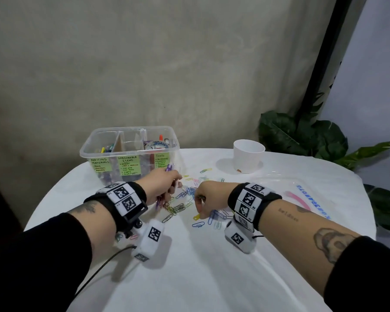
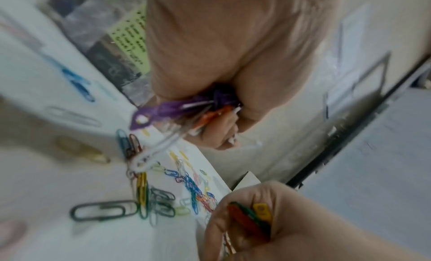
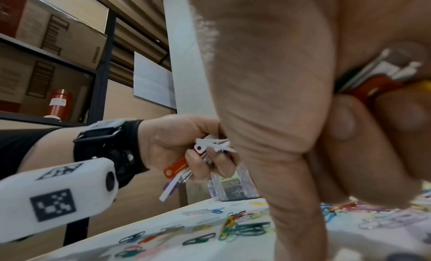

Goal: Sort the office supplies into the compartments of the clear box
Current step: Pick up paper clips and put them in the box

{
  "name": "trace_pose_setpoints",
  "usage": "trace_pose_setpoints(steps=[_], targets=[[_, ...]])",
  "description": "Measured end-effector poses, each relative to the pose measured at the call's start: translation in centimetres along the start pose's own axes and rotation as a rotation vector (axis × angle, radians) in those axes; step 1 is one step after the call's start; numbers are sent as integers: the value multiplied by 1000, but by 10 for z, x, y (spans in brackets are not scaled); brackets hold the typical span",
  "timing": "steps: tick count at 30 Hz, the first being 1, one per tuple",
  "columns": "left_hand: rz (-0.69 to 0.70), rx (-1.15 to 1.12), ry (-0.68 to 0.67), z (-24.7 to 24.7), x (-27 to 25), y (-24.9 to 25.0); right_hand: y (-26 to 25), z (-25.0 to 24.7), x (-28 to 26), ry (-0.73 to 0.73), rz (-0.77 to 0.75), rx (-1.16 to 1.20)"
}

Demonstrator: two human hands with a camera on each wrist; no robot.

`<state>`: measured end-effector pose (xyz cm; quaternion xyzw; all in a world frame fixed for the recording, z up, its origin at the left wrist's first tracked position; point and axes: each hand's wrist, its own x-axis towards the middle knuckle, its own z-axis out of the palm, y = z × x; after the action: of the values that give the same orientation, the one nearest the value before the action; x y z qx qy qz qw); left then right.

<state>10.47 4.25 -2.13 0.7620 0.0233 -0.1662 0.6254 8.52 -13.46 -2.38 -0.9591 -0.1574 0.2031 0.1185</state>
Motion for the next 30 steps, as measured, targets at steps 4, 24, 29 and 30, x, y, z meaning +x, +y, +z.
trace_pose_setpoints(steps=[4, 24, 29, 30], targets=[[-102, -301, -34, -11, -13, -5, -2, 4, -6, -23, 56, -82], [-94, -537, -73, -59, -53, -22, -111, -5, 4, 229, -58, 940], [-74, -580, -62, -74, -65, -24, -151, 2, 17, 217, -37, 882], [-87, -619, -57, -76, -66, -25, -156, 4, 19, 238, -26, 853]])
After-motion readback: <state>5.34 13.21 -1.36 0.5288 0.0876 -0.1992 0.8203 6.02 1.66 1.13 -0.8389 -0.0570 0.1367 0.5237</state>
